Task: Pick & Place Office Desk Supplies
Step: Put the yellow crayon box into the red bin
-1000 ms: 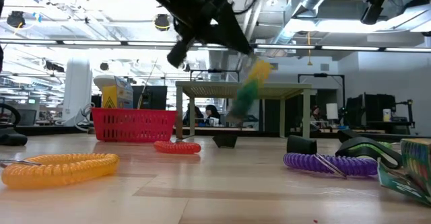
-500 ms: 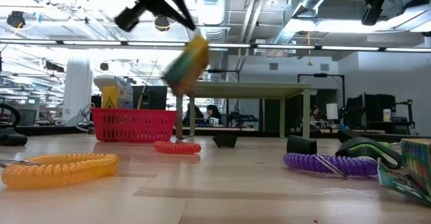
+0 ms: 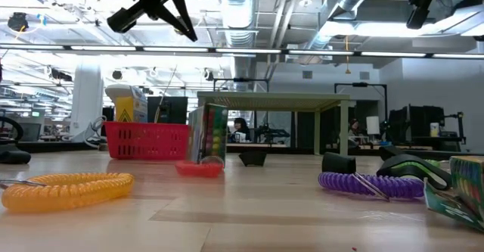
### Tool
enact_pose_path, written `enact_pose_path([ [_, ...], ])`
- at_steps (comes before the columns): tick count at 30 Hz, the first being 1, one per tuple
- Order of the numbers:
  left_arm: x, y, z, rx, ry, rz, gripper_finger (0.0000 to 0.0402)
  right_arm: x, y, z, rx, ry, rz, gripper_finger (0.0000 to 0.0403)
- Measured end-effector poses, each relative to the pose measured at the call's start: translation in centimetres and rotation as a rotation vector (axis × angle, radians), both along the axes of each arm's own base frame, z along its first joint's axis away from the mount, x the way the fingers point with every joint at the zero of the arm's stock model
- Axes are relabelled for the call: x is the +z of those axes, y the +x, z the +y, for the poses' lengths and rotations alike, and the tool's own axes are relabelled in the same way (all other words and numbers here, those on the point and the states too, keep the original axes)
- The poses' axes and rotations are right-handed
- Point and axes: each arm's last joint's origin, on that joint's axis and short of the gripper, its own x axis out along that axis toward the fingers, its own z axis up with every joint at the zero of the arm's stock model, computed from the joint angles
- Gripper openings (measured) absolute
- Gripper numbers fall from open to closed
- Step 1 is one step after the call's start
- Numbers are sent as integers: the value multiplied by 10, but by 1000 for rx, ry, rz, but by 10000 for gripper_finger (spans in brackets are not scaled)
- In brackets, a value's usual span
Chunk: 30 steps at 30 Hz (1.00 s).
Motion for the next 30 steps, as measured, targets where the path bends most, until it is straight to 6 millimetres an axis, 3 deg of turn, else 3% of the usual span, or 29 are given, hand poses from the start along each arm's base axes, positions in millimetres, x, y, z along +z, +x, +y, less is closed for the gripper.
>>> enact_pose_path([
  [10,0,-1,-12,-48,3,-6,0,0,0,0,0,1,-2,182],
  [17,7,5,-35,-239,-51,-88,19,0,0,0,-4,3,-1,182],
  [24,4,9,-71,-302,-197,-182,110,0,0,0,-3,2,-1,182],
  [30,-15,32,-98,-339,-241,-257,208,0,0,0,-3,-1,0,182],
])
